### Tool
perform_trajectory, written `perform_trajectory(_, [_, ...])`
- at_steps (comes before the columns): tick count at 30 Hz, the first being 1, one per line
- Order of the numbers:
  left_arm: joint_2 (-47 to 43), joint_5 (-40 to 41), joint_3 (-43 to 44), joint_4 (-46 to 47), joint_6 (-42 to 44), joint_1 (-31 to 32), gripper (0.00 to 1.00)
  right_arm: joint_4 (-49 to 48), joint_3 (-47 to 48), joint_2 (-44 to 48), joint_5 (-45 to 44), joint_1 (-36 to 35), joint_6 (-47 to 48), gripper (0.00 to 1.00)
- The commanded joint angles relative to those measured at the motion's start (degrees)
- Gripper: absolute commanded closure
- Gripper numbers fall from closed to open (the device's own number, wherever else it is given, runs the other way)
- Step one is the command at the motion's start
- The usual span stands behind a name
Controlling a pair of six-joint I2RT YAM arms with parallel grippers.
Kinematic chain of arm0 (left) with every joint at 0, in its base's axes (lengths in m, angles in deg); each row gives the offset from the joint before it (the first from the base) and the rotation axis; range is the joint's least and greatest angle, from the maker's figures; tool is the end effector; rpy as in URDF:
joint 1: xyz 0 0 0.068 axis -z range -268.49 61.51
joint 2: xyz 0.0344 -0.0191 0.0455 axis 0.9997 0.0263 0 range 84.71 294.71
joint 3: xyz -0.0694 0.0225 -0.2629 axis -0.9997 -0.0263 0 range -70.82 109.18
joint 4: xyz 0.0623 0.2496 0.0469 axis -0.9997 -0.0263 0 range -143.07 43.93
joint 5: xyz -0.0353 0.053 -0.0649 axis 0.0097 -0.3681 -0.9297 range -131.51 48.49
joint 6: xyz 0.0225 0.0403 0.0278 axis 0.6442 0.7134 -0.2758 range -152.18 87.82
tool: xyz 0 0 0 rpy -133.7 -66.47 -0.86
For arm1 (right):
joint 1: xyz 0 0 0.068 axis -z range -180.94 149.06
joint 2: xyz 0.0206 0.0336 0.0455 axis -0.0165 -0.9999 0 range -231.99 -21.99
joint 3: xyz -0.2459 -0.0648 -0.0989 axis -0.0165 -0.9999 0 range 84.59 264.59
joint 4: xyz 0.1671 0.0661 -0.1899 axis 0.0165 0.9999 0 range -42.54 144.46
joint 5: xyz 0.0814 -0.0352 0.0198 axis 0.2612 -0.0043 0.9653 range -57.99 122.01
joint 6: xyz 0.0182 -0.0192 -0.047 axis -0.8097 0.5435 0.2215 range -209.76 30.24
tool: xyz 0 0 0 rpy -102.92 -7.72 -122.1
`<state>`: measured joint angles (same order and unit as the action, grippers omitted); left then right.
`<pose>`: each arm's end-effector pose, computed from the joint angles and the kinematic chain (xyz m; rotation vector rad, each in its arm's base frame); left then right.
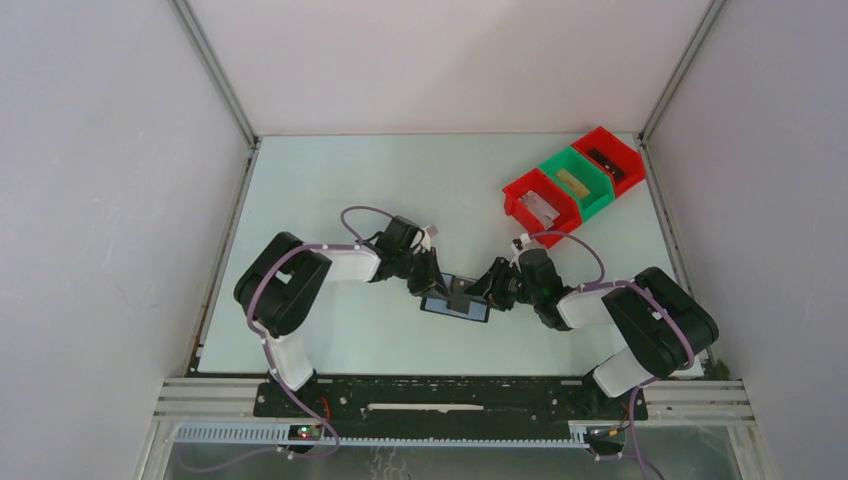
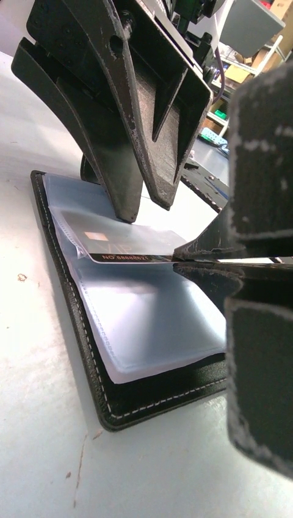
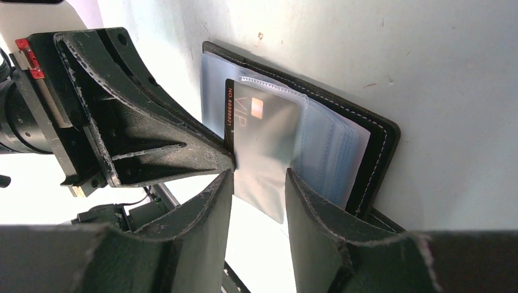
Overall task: Take the credit cards out of the card holder
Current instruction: Remove the credit card from the card holder.
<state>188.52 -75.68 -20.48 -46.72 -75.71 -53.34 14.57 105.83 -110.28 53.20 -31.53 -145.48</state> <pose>0.2646 -0.2108 0.1249 0.0726 2.7811 -1.2264 0.2100 0.1391 0.1150 0.2897 2.3904 1.1955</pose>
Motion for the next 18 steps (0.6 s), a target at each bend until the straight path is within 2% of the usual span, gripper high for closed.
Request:
perform_trajectory(1, [-3.7,3.1,-2.4,1.0,1.2,-1.7,1.00,1.6,-0.5,-1.3,-1.4,0.5,0.9,0.53])
perform_trajectory(9, [-10.5,3.4,-5.9,1.0,1.0,-6.1,1.00,2.3,-0.8,-0.5,0.1,1.3,1.3,0.54])
perform_trajectory(14, [-15.8,2.0,-5.2,-2.6,2.6,-7.2,1.00,5.1,-0.6,5.6,1.0,2.7,2.1,0.52])
perform_trajectory(18, [-21.6,-0.1,-3.7,-5.0,4.1,-7.4,1.00,4.8,-0.2,10.7,6.4,6.7,3.1,0.49])
